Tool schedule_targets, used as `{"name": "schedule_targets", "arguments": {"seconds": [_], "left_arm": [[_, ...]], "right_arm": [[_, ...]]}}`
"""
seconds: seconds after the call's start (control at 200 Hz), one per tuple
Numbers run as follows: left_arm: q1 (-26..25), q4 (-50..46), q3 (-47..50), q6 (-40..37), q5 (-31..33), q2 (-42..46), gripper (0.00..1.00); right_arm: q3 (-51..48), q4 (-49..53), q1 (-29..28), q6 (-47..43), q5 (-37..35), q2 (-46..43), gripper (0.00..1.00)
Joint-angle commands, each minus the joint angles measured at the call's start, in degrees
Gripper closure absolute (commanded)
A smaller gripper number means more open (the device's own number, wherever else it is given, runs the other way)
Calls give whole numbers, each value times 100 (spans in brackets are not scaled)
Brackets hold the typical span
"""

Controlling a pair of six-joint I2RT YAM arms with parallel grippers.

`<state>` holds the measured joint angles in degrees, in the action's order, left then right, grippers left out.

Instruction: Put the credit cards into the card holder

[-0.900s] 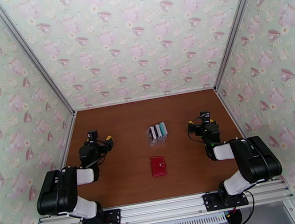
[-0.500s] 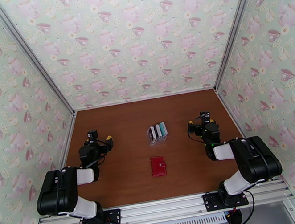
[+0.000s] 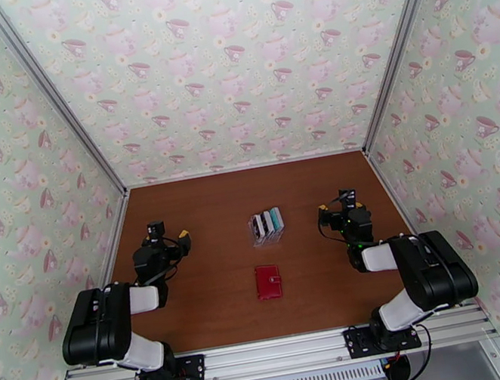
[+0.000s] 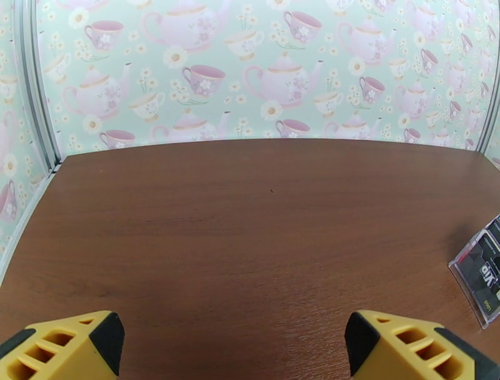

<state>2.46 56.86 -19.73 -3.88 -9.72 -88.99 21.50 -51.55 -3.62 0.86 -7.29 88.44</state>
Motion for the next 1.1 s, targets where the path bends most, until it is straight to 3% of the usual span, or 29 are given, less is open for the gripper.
{"name": "schedule_targets", "arguments": {"seconds": [0.0, 0.27, 0.421, 0.571, 0.686, 0.751, 0.846, 0.902, 1.092], "left_arm": [[34, 132, 59, 45, -90, -57, 0], [-96, 342, 293, 1, 260, 248, 0], [-638, -552, 339, -193, 1539, 1286, 0], [-1517, -1640, 159, -368, 3093, 2192, 0], [-2304, -1770, 99, -522, 3741, 2633, 0], [-2673, -1944, -1, -490, 3971, 2889, 0], [-2997, -2940, -417, 428, 4521, 3317, 0], [-3061, -3808, -746, 943, 4427, 3525, 0], [-3172, -5862, -1655, 2455, 3903, 3559, 0]], "right_arm": [[129, 33, 37, 86, -19, 32, 0], [308, 506, 26, 45, 60, -182, 0], [566, 1206, -22, 114, -315, -492, 0], [843, 1845, -226, 143, -1103, -730, 0], [1264, 2745, -472, 374, -1842, -903, 0], [1771, 3706, -601, 959, -2475, -888, 0], [2753, 5542, -763, 1757, -3128, -759, 0], [3255, 6371, -904, 1998, -3282, -666, 0], [3553, 6972, -1755, 2223, -3490, -1078, 0]]}}
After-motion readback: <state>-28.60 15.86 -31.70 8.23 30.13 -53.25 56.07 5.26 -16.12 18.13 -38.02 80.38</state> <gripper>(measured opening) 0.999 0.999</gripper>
